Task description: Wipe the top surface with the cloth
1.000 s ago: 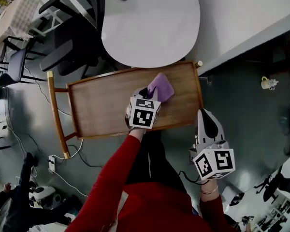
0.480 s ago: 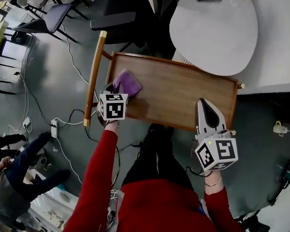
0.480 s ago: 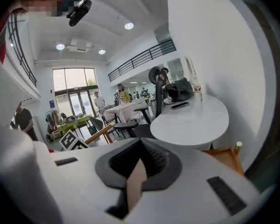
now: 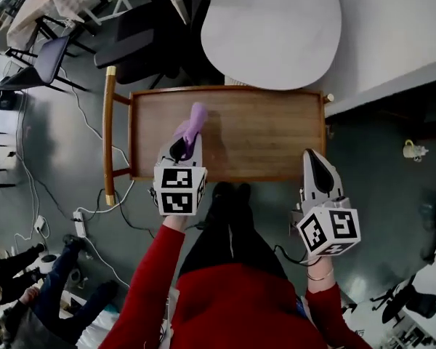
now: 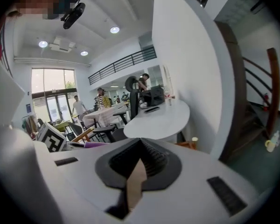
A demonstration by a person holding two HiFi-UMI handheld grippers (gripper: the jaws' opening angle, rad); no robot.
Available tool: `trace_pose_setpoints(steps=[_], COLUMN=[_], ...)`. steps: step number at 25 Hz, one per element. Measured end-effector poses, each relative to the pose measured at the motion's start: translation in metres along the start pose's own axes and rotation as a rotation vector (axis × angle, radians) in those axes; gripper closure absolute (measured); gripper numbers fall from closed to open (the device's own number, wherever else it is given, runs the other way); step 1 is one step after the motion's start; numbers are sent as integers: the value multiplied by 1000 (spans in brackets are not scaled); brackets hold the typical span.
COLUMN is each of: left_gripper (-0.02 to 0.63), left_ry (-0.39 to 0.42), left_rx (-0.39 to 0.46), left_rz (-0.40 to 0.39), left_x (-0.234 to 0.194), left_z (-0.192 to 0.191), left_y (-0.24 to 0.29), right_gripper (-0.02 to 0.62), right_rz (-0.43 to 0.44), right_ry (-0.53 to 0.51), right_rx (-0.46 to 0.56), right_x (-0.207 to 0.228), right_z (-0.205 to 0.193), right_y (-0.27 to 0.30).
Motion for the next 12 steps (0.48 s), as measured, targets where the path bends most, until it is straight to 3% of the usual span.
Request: trace_pose_setpoints(steps=[4,7,9,12], left_gripper=[552,552,552,552], left_ry=[-57,-52,-56,1], left_rx=[36,7,-32,-114], left_rz=[-354,-554,-635,-683], left_x=[130,217,259,291], left_z=[32,38,30,10], left_y=[31,54,61,72], right_gripper=[584,584,584,584], right_rz=[-155,-262,-319,-342], right_ry=[17,31,42,45], right_rx=[38,71,81,84], right_x=[27,47,53,57], right_z=[13,16,16,14], right_y=[-50,-80,-99,-110])
Point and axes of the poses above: the fingertips, and each gripper's own axes: y forward along the fingers, x to its right, z out of its top, the point moved 7 cm from there along -y, backward along the fingers, and after that the axes turned 10 degrees about x, right-handed, at the moved point
